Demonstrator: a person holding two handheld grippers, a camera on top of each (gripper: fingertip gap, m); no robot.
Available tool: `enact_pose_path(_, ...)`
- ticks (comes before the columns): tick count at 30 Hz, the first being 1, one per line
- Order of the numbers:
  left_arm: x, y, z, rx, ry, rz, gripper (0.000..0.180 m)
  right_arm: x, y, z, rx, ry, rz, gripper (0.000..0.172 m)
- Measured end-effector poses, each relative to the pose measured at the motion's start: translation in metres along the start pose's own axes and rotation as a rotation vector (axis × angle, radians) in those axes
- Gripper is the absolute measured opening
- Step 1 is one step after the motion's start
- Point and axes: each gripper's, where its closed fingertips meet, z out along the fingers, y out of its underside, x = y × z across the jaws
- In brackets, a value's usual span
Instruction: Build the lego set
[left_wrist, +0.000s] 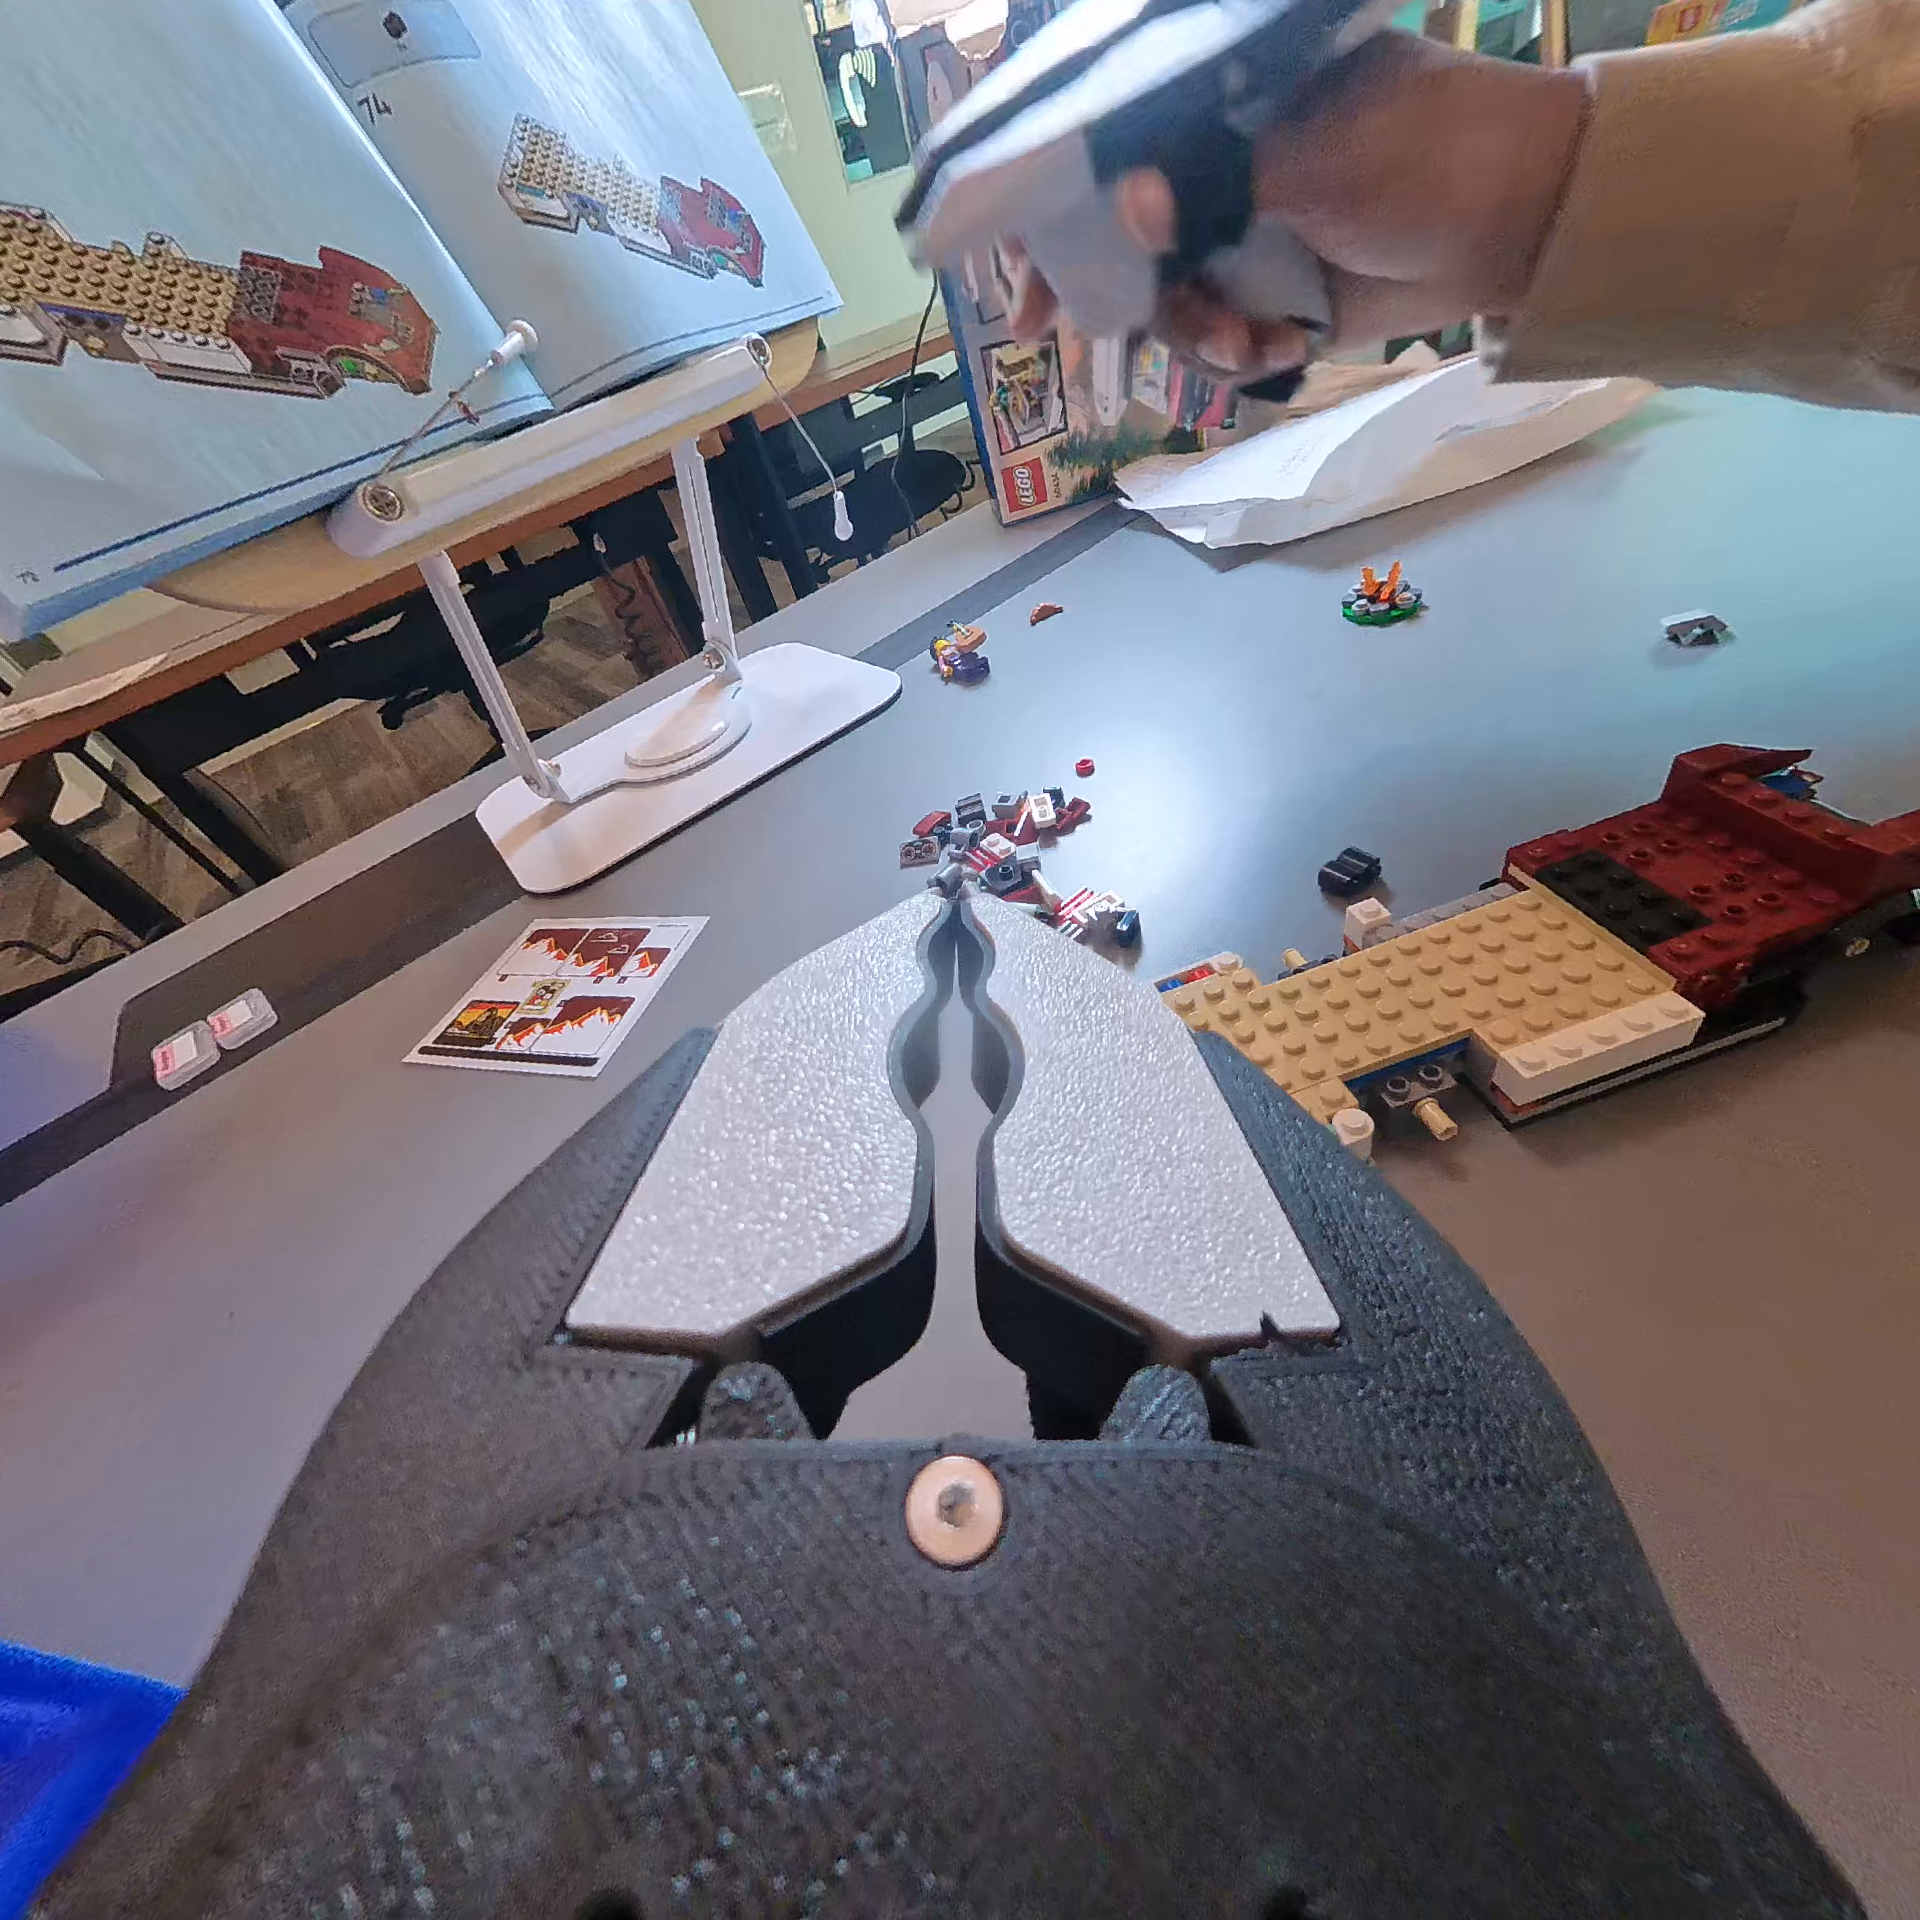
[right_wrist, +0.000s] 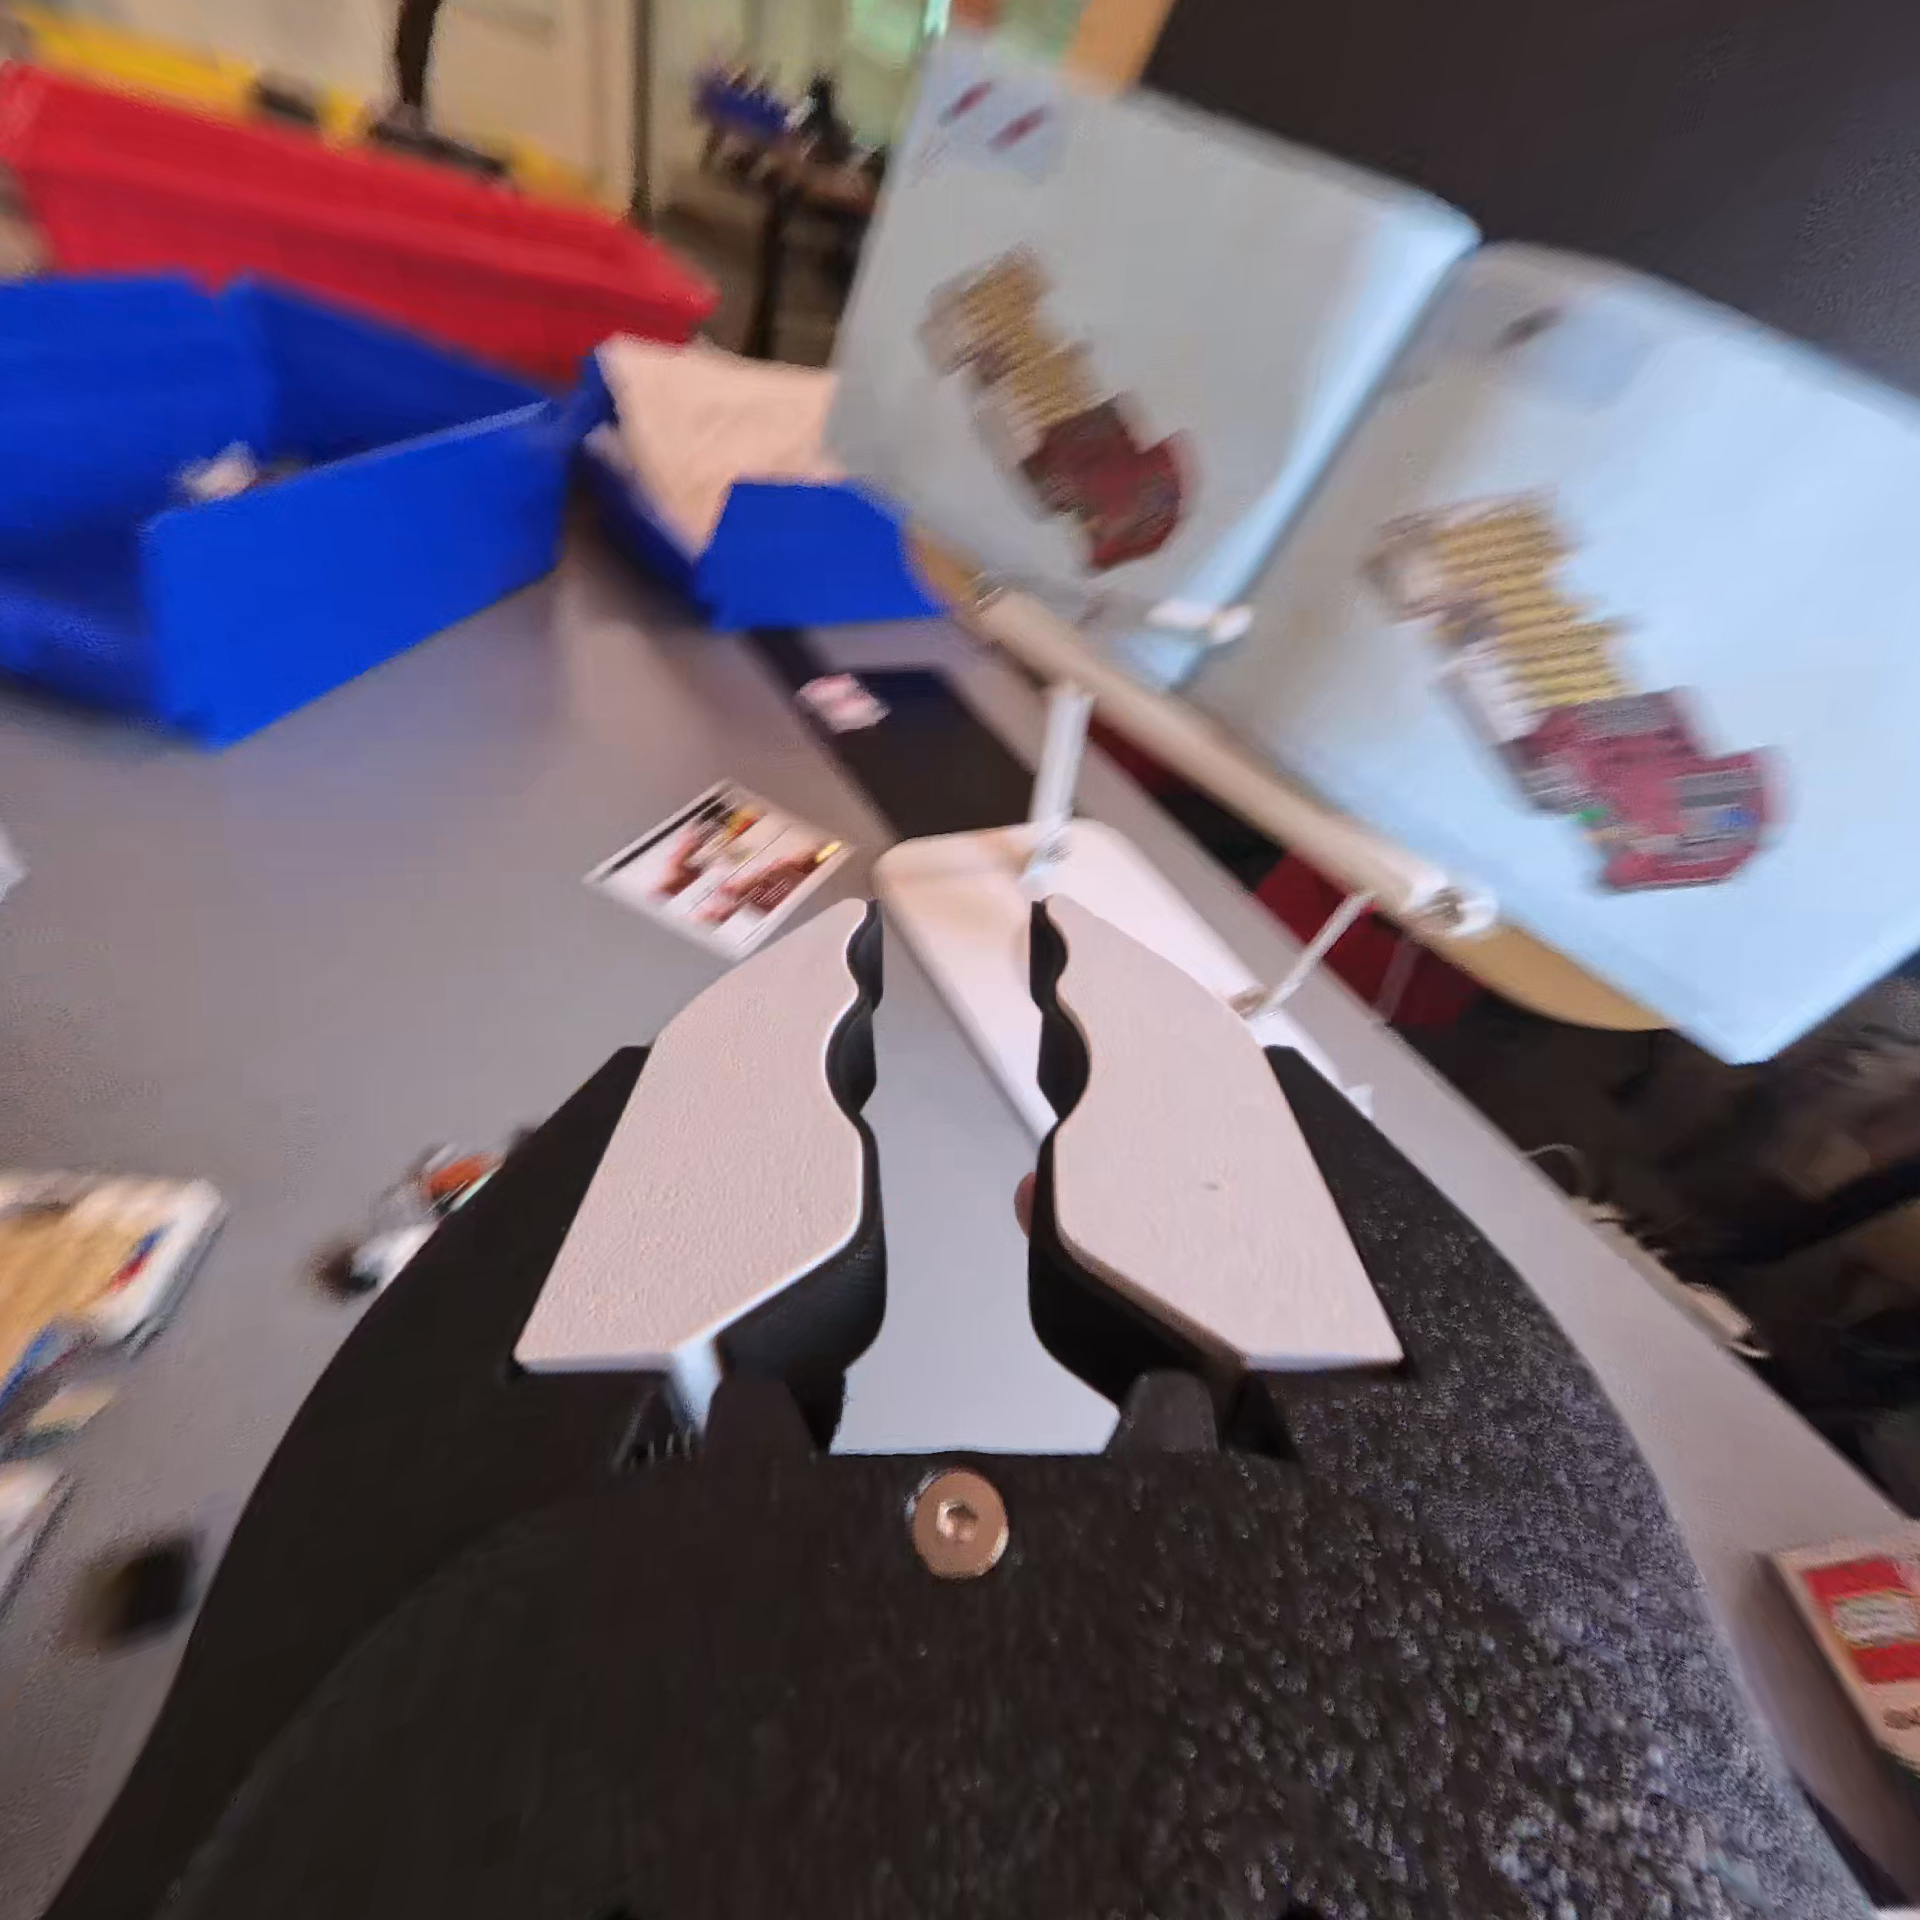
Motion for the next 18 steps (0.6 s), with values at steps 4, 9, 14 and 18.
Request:
enact_pose_path(4, -0.004, 0.004, 0.002, -0.017, -0.02, -0.002, 0.0, 0.072, -0.035, 0.022, 0.171, 0.188, 0.054, 0.021)
enact_pose_path(9, -0.008, 0.009, 0.004, -0.032, -0.033, -0.017, 0.0, 0.108, -0.062, 0.053, 0.283, 0.225, 0.083, 0.017)
enact_pose_path(14, -0.009, 0.013, 0.006, -0.047, -0.027, -0.042, 0.0, 0.111, -0.077, 0.084, 0.298, 0.225, 0.059, 0.012)
enact_pose_path(18, -0.01, 0.014, 0.007, -0.05, -0.024, -0.055, 0.0, 0.107, -0.084, 0.098, 0.306, 0.211, 0.051, 0.008)
